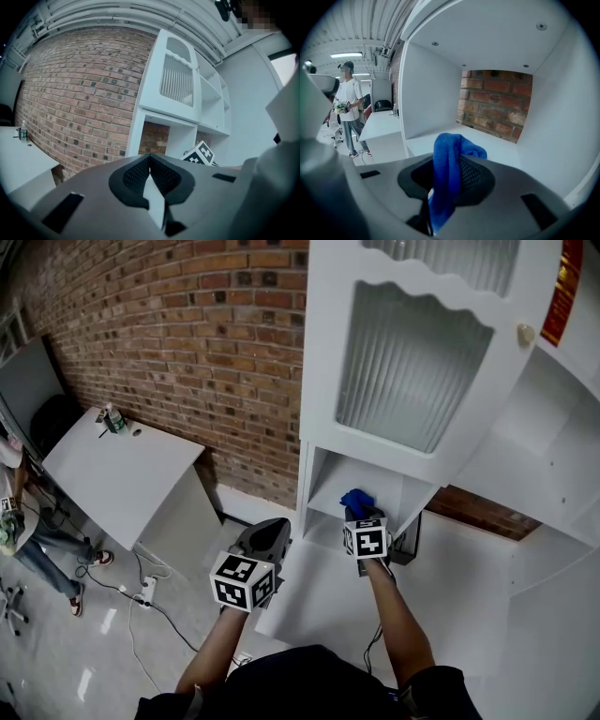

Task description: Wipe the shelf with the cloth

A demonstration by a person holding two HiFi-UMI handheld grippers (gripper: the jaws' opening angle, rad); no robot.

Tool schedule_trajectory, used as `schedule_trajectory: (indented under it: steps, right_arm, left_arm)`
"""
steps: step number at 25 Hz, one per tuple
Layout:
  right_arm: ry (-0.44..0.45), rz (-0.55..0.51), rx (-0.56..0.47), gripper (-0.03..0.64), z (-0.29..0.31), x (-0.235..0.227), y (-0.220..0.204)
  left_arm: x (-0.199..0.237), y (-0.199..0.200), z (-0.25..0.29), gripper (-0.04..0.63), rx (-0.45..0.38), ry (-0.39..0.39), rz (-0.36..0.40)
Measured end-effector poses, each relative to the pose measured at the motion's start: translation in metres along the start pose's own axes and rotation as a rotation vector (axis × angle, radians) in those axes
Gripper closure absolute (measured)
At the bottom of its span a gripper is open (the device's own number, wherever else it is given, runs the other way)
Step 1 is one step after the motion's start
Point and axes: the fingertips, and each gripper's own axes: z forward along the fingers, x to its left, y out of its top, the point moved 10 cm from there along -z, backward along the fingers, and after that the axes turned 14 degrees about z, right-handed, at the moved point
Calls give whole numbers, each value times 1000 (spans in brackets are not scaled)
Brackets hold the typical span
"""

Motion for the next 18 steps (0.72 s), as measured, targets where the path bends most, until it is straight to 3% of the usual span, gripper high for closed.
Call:
schedule_trajectory:
  steps: [18]
  right_arm:
    - [91,-21,55,515,31,41,18]
  left_arm:
    - [21,-4,-29,578,4,109,-21]
